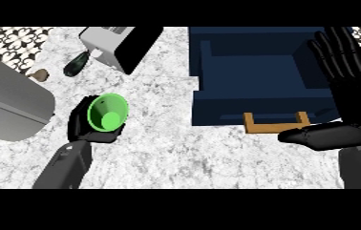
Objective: Pick up the cup, place it into the drawer and close the drawer
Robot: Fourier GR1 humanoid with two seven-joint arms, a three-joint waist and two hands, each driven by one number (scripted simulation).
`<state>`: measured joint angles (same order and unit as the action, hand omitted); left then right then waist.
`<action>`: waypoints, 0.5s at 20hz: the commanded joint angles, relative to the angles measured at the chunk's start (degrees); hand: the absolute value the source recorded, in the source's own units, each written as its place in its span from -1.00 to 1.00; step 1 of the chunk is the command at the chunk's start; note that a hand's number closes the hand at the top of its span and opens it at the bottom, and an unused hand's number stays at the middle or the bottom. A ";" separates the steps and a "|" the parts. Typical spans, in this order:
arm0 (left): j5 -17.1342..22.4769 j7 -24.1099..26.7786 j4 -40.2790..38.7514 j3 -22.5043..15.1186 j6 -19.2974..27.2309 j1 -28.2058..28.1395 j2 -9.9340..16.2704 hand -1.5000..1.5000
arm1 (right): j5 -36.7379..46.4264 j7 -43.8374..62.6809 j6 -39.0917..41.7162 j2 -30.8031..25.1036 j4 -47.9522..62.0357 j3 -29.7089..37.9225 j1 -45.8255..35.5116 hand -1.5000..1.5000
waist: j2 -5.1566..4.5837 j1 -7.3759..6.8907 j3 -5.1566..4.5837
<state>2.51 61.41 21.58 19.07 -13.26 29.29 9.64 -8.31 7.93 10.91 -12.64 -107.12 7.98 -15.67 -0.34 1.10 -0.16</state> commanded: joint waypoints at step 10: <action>-0.72 -11.23 17.88 -6.34 7.36 9.99 -8.62 1.00 | 3.23 -1.53 -1.64 1.86 -1.02 -1.31 2.89 -1.00 | 0.70 -1.38 0.21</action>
<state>2.61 53.99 33.60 15.55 -8.17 37.37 3.88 -6.81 7.53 10.39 -12.37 -106.90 7.92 -14.62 0.21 -0.08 0.02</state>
